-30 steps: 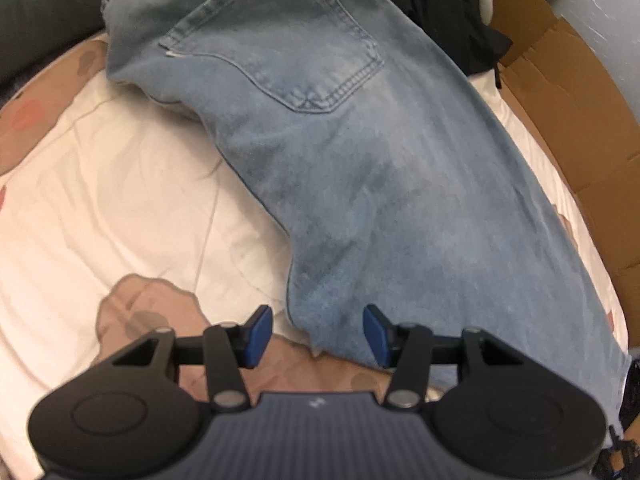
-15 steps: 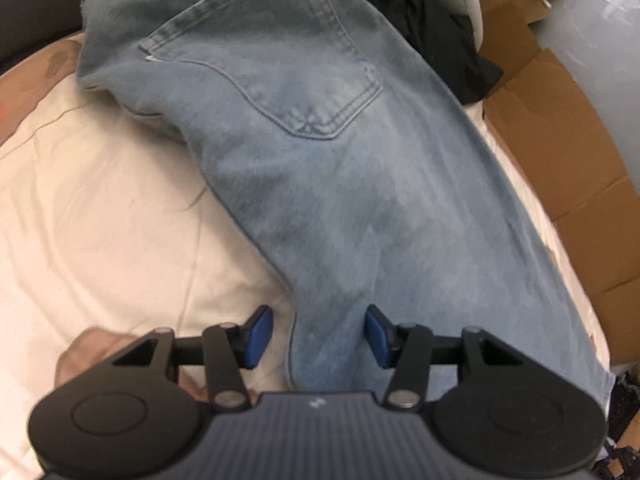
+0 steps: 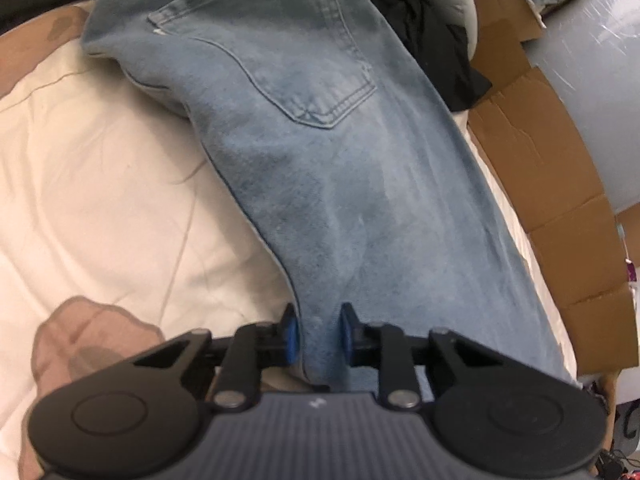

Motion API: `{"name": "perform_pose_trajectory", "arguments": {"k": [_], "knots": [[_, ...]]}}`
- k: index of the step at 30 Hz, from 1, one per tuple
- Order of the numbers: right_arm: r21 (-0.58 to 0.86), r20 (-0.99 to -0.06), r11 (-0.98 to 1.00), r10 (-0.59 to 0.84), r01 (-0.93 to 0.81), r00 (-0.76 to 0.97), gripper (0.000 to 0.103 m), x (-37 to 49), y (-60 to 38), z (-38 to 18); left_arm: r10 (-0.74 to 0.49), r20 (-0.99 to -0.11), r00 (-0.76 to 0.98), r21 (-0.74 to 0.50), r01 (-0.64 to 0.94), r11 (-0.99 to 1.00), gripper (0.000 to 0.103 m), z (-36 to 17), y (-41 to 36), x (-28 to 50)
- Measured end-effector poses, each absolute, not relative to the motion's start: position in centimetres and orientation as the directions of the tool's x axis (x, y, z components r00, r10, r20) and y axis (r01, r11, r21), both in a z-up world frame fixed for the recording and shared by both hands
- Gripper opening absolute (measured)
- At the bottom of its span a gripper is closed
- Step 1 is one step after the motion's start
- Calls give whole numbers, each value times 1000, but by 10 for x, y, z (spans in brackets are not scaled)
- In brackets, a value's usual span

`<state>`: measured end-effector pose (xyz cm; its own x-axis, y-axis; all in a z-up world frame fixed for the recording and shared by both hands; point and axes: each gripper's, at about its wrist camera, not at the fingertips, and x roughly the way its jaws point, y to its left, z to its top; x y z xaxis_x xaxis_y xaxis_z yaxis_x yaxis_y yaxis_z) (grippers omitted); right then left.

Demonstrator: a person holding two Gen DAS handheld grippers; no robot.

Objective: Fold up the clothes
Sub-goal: 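Close the right tool on the jeans hem while the left tool reaches the jeans leg, then close the left tool on the jeans leg while the right tool holds the hem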

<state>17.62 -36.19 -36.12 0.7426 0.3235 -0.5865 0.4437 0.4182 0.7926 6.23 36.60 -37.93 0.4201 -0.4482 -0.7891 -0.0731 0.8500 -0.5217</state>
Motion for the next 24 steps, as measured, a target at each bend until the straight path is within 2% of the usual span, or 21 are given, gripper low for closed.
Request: {"name": "perform_pose_trajectory", "arguments": {"k": [8, 14, 24], "knots": [[778, -584, 463, 285, 424, 760, 6, 180, -353, -329, -451, -809, 378, -509, -65, 858, 17, -340, 365, 72], [772, -575, 505, 293, 387, 764, 6, 119, -399, -322, -428, -835, 346, -464, -27, 885, 16, -309, 359, 78], [785, -557, 485, 279, 386, 782, 6, 52, -423, -282, -386, -873, 299, -400, 13, 916, 16, -271, 356, 78]]}}
